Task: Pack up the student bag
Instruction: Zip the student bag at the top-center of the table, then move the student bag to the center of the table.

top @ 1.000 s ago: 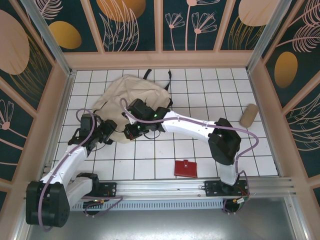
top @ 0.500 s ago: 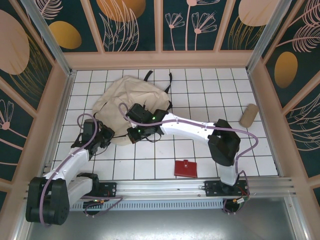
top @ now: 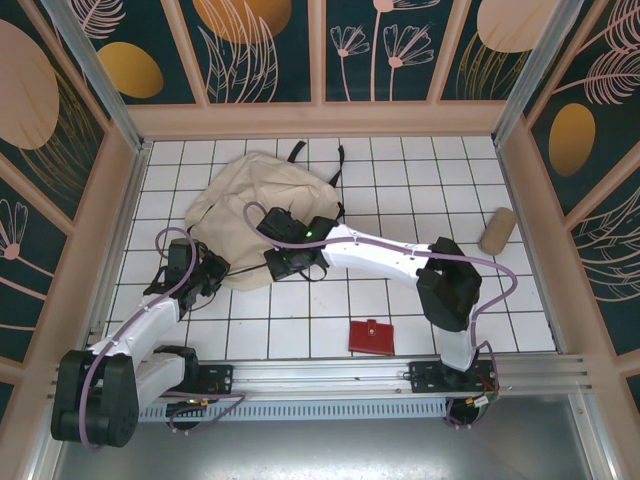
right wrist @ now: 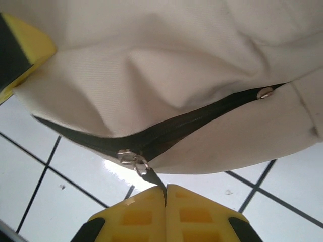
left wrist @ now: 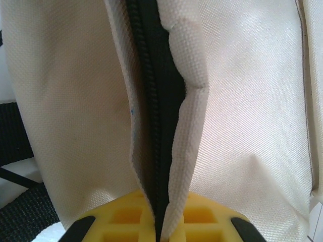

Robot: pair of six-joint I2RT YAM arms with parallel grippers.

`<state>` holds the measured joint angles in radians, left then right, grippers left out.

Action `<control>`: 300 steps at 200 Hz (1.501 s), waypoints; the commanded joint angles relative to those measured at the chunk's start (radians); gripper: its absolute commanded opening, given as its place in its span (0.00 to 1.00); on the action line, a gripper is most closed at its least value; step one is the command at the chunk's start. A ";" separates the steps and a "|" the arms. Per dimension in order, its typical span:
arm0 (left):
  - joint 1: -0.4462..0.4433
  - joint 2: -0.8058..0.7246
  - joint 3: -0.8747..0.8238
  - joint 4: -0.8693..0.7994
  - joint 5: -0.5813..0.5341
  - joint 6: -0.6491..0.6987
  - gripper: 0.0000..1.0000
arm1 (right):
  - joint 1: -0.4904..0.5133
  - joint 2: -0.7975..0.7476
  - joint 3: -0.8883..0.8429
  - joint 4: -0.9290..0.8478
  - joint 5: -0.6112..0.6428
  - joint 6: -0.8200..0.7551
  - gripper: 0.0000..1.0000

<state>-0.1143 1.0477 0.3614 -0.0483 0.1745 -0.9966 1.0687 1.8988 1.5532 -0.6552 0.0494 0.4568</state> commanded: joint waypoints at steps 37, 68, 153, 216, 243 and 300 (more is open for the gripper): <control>0.015 -0.029 -0.007 -0.060 -0.102 0.026 0.00 | -0.085 -0.041 -0.022 -0.109 0.181 0.060 0.00; 0.015 -0.044 -0.004 -0.083 -0.113 0.034 0.00 | -0.123 -0.023 -0.050 -0.092 0.199 0.082 0.00; 0.015 -0.082 0.002 -0.103 -0.096 0.039 0.00 | -0.206 0.028 -0.121 0.030 0.148 0.120 0.00; 0.015 -0.131 0.013 -0.135 -0.075 0.056 0.00 | -0.269 0.064 -0.120 0.048 0.211 0.213 0.00; 0.015 -0.147 0.029 -0.137 -0.035 0.073 0.01 | -0.270 0.046 -0.130 0.076 0.161 0.196 0.00; 0.015 -0.198 0.160 -0.266 -0.020 0.162 0.58 | -0.269 -0.095 -0.240 0.114 -0.025 0.080 0.00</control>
<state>-0.1043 0.8795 0.4389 -0.2153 0.1764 -0.9081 0.8173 1.9072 1.3678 -0.4976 0.0326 0.6075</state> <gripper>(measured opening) 0.463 0.048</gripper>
